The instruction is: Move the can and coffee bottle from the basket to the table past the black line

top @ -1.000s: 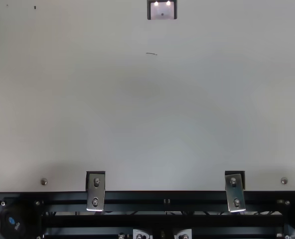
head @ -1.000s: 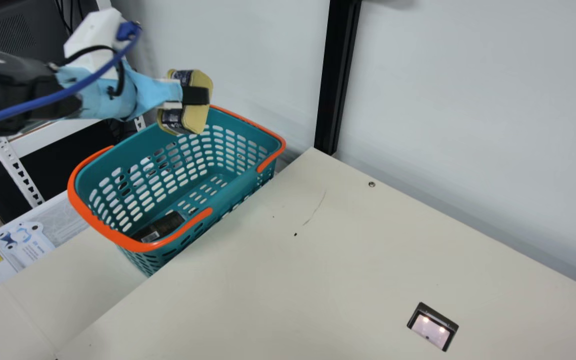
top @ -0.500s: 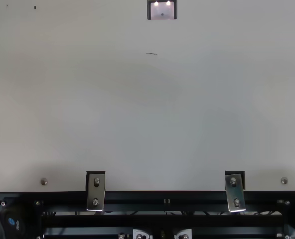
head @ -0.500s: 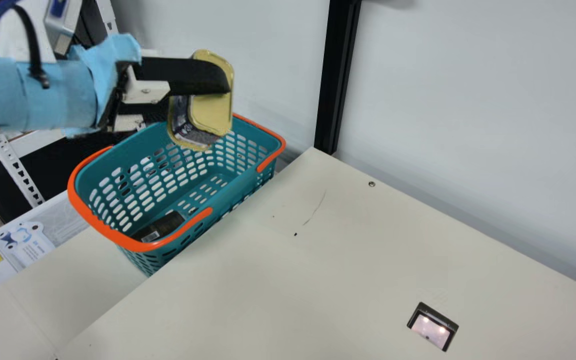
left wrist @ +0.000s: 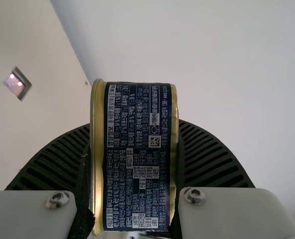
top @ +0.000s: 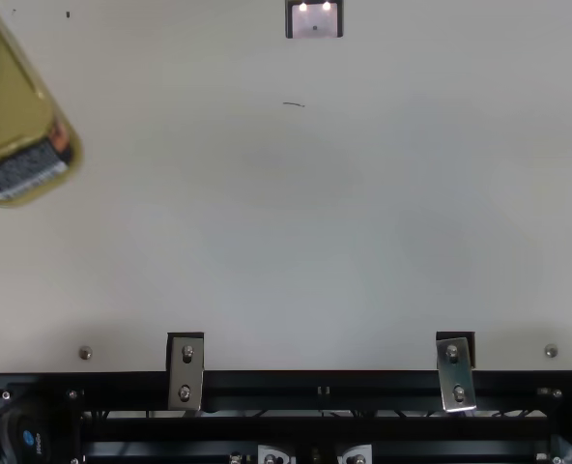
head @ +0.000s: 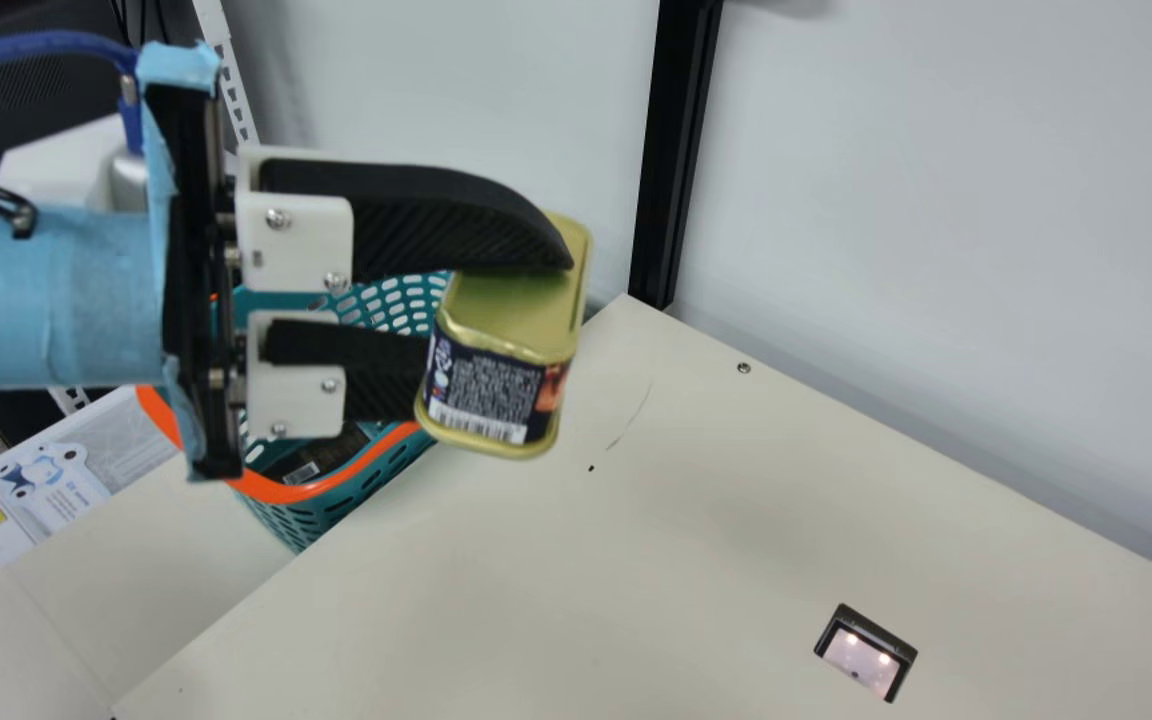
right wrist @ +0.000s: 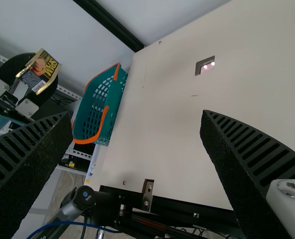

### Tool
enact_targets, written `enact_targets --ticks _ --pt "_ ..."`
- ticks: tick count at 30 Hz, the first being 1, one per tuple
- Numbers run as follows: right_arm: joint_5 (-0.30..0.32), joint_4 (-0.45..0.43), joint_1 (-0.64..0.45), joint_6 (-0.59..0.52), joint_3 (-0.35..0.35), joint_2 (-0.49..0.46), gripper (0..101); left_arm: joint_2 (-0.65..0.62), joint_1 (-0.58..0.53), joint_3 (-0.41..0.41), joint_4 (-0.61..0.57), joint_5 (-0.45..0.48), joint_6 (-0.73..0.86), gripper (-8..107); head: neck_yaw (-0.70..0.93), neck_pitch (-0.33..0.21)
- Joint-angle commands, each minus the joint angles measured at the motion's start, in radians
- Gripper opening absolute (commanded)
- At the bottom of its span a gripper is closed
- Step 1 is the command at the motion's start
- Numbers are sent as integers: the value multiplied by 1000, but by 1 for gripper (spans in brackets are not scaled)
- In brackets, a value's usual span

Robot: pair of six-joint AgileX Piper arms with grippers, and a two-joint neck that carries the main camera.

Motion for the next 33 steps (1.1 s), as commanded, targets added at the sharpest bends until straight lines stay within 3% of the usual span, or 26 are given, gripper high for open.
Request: enact_targets --ticks 1,16,33 --pt "0 0 0 0 0 0 101 -10 -13 16 -12 -1 -181 10 20 -32" --pt "0 0 0 0 0 0 101 -69 -91 59 -36 -1 -584 10 20 -32" --pt "0 0 0 0 0 0 101 -72 -96 57 -34 1 -594 10 20 -32"
